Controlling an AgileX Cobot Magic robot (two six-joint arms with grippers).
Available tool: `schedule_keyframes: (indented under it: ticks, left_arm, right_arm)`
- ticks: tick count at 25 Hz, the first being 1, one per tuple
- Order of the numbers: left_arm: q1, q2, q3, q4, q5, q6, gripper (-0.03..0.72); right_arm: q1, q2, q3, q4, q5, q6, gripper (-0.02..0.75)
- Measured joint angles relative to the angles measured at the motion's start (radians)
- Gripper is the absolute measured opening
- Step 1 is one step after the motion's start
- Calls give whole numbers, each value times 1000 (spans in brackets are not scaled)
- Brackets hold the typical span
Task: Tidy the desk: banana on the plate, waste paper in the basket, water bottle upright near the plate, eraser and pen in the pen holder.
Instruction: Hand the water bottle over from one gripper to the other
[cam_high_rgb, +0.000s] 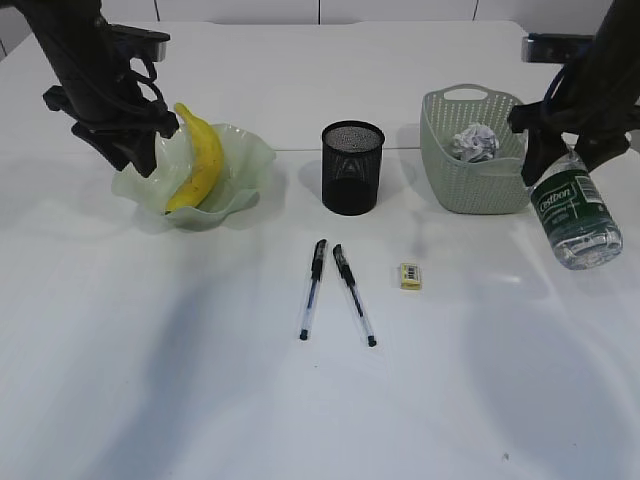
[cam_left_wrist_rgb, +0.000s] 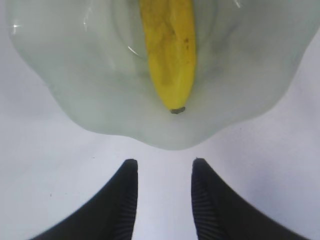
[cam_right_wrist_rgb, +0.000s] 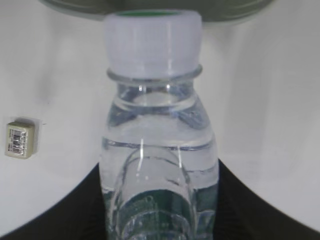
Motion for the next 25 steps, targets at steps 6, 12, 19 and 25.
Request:
schedule_keyframes:
  ticks: [6,12,19,25]
  left_arm:
    - [0,0,0,0,2,0,244]
    - [0,0,0,-8,2,0,244]
    - [0,0,0,-28,2,0,244]
    - [0,0,0,-50,2,0,244]
  right_arm:
    - [0,-93,37,24,2,0,359]
    - [0,-203,144,24,15,-12,359]
    - [0,-273,154,138,22,-120,359]
    - [0,-275,154,389,22,-350,359]
